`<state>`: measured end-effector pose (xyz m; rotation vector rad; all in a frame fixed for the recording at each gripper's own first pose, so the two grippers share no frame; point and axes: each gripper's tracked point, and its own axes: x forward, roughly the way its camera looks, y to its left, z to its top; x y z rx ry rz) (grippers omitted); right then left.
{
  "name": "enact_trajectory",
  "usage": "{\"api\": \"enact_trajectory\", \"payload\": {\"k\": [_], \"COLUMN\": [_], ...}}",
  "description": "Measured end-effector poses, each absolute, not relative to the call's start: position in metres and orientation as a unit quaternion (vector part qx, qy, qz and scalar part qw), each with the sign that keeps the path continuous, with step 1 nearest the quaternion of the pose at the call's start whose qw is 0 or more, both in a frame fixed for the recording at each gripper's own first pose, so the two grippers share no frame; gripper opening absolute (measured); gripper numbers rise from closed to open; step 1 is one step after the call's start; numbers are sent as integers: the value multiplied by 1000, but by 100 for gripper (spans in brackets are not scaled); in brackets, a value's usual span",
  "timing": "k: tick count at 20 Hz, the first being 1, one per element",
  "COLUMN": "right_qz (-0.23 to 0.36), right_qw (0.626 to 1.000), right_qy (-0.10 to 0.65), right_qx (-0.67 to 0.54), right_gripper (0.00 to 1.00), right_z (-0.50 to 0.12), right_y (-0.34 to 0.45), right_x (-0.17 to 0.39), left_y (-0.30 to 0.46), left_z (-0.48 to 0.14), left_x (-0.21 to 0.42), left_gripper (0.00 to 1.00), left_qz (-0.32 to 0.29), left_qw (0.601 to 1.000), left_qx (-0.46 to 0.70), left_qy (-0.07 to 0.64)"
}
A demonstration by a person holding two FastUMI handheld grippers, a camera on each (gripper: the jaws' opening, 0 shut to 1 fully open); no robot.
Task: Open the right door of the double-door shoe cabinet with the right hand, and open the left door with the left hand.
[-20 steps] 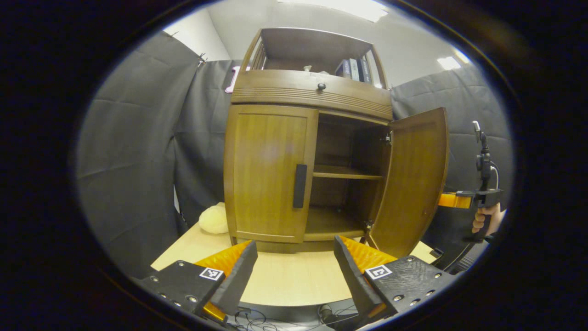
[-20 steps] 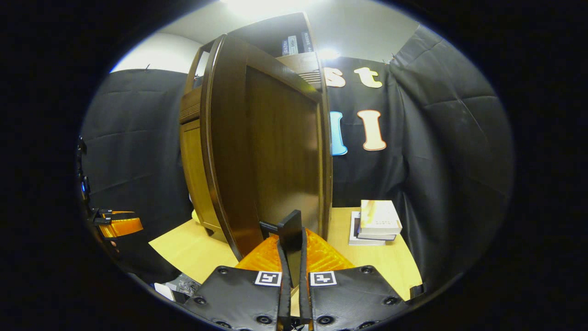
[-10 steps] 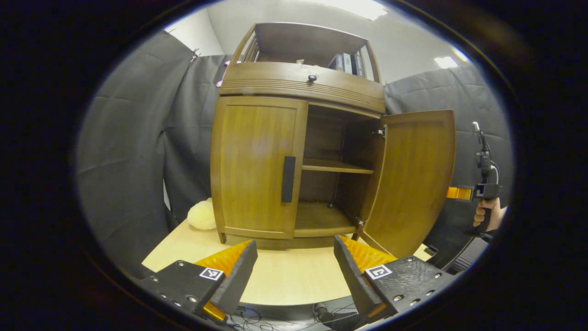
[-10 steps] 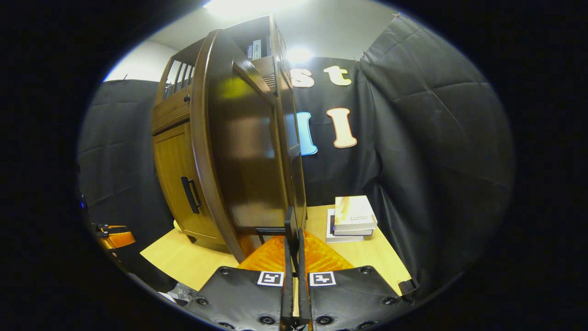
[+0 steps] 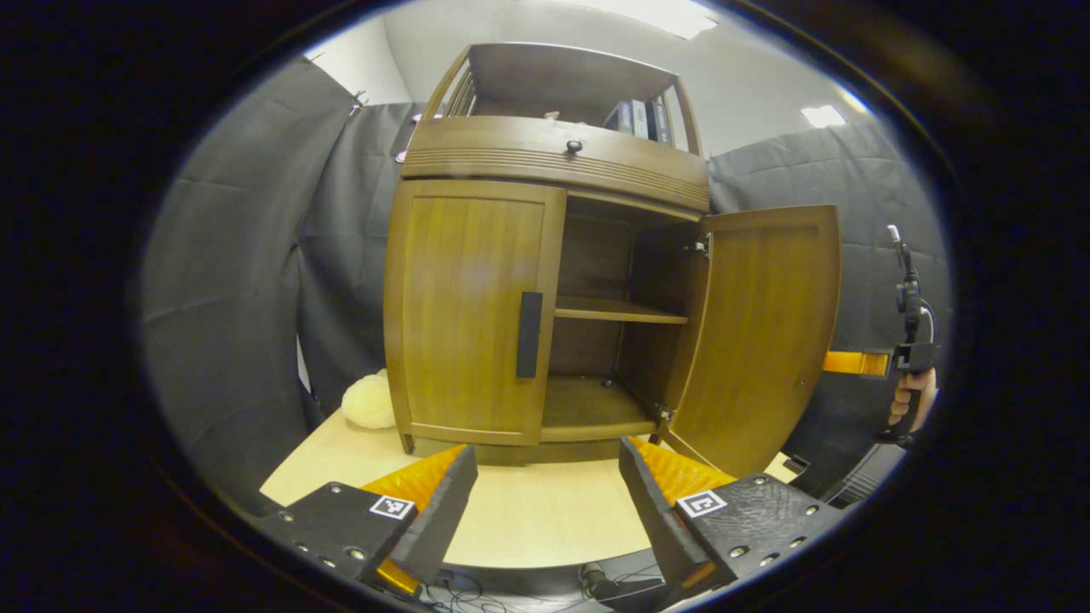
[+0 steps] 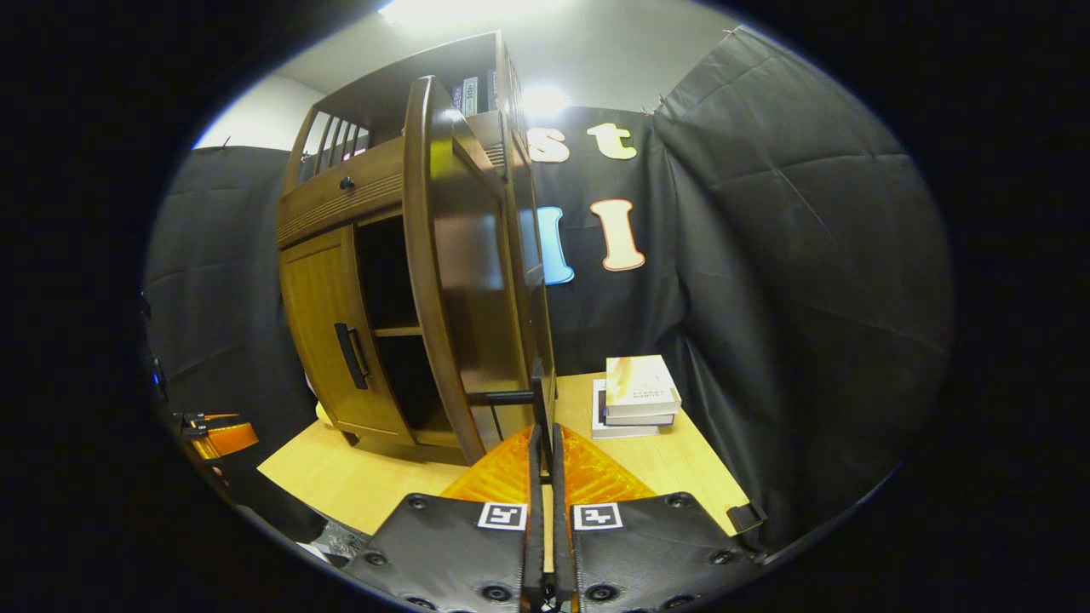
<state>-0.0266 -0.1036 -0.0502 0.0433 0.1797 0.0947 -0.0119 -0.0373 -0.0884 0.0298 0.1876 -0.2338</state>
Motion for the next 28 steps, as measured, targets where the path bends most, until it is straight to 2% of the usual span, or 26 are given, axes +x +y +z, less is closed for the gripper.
{"api": "enact_trajectory", "payload": {"k": [2, 3, 4, 7, 9, 14, 16, 20, 21, 22, 24, 25, 27, 28], "right_qz": [46, 46, 49, 67, 90, 143, 152, 166, 170, 168, 168, 166, 164, 162], "right_qw": [993, 993, 993, 993, 992, 986, 986, 985, 984, 985, 985, 985, 986, 986], "right_qy": [102, 106, 107, 101, 93, 82, 65, 27, 18, 14, 15, 18, 28, 31], "right_qx": [36, 34, 28, 10, 4, -16, -22, -40, -43, -40, -33, -32, -27, -23], "right_gripper": [0, 10, 0, 2, 0, 2, 0, 2, 5, 14, 39, 43, 43, 59], "right_z": [-54, -54, -52, -40, -33, -27, -22, -9, -7, -6, -8, -9, -17, -17], "right_y": [-98, -93, -89, -65, -39, 17, 36, 69, 77, 81, 89, 93, 94, 94], "right_x": [-42, -50, -59, -73, -73, -50, -40, -2, 12, 21, 40, 50, 65, 75], "left_y": [-34, -33, -30, -20, -13, -6, -11, -20, -21, -21, -25, -28, -35, -38], "left_z": [-88, -88, -87, -85, -80, -53, -43, -27, -26, -23, -19, -19, -17, -15], "left_x": [-8, -7, -4, 6, 16, 56, 75, 123, 135, 146, 168, 179, 200, 210], "left_gripper": [96, 96, 96, 96, 96, 96, 96, 96, 96, 96, 96, 96, 96, 96], "left_qz": [-114, -112, -110, -102, -98, -86, -87, -84, -80, -78, -79, -80, -83, -85], "left_qw": [989, 989, 990, 991, 992, 994, 994, 995, 995, 996, 996, 995, 995, 995], "left_qx": [12, 12, 12, 12, 14, 16, 10, -7, -8, -7, -3, 0, 8, 13], "left_qy": [93, 92, 91, 87, 84, 65, 58, 51, 52, 52, 52, 54, 56, 56]}}
